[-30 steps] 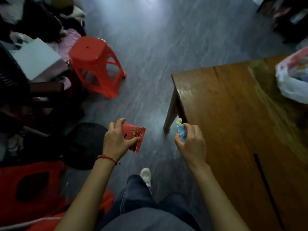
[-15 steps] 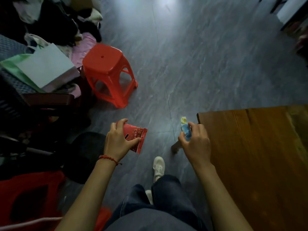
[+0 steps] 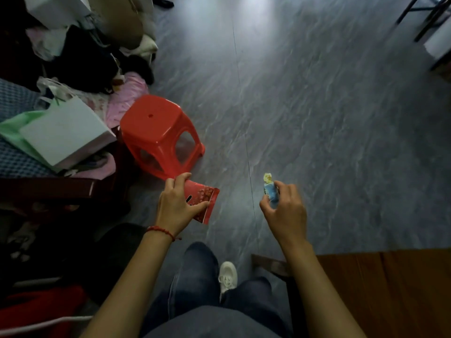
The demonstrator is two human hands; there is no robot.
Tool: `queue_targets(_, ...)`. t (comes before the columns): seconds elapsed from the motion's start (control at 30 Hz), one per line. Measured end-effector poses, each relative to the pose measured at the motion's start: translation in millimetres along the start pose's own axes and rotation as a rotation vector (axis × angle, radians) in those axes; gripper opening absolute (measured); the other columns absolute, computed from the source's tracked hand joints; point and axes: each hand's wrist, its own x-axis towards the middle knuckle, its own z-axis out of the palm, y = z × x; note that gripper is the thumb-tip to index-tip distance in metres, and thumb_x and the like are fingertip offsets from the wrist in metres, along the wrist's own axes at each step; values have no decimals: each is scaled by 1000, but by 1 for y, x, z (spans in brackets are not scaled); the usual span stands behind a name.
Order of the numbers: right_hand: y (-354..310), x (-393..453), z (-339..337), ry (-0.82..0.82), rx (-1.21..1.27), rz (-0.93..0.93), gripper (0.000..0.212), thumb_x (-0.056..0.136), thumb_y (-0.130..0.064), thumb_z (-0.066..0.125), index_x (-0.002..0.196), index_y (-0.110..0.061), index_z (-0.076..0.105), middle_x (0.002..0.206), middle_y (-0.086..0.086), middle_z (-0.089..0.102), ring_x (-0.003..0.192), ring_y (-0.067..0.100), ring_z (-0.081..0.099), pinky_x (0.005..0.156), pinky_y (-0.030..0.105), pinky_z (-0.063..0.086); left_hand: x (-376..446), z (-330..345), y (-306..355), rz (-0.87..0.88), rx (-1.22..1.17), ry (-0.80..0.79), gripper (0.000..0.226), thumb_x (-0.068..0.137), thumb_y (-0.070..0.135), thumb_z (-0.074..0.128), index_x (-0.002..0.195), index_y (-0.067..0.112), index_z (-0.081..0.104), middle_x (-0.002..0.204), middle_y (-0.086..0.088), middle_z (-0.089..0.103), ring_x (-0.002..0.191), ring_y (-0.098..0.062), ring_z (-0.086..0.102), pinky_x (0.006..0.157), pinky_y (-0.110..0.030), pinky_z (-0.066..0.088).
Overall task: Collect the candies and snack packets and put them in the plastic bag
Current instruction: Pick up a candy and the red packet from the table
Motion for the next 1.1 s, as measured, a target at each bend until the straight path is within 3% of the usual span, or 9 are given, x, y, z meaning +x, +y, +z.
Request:
queue_targets(0.2, 7, 84, 28, 40, -6, 46, 36, 71, -5, 73, 103, 2, 61, 83, 17, 58, 65, 25, 55, 56, 24, 38, 102, 15, 7, 41, -6, -54, 82, 55, 30, 87, 125, 10, 49, 105, -13, 50, 89, -24, 52, 77, -30, 42)
queue_targets(0.33, 9, 148, 47, 107, -29, 105, 35, 70, -4, 73, 102, 2, 61, 83, 17, 58, 66, 27, 57, 57, 24, 37, 186, 22, 20, 111, 9, -109, 81, 56, 30, 86, 124, 9, 49, 108, -15, 50, 93, -30, 54, 79, -38, 46)
queue_targets(0.63, 30, 243, 45, 279, -36, 358, 33, 74, -7, 70, 104, 0, 60, 89, 16, 58, 72, 26, 56, 58, 27, 38, 336, 46, 87, 304, 55, -299, 80, 59, 30, 84, 126, 8, 48, 113, -18, 50, 99, -33, 53, 87, -42, 44)
queue_targets(0.93, 112, 229, -12, 553, -133, 742, 33, 70, -3, 73, 100, 2, 61, 87, 20, 59, 71, 34, 57, 60, 33, 43, 362, 153, 225, 620, 74, -650, 80, 64, 34, 81, 130, 14, 42, 118, -12, 45, 104, -28, 50, 91, -44, 45)
queue_targets(1.1, 168, 209, -57, 679, -204, 891, 33, 69, -4, 73, 100, 1, 61, 85, 19, 58, 71, 32, 56, 60, 33, 43, 343, 215, 312, 791, 80, -774, 79, 65, 37, 79, 131, 17, 40, 120, -9, 44, 103, -25, 50, 89, -37, 44)
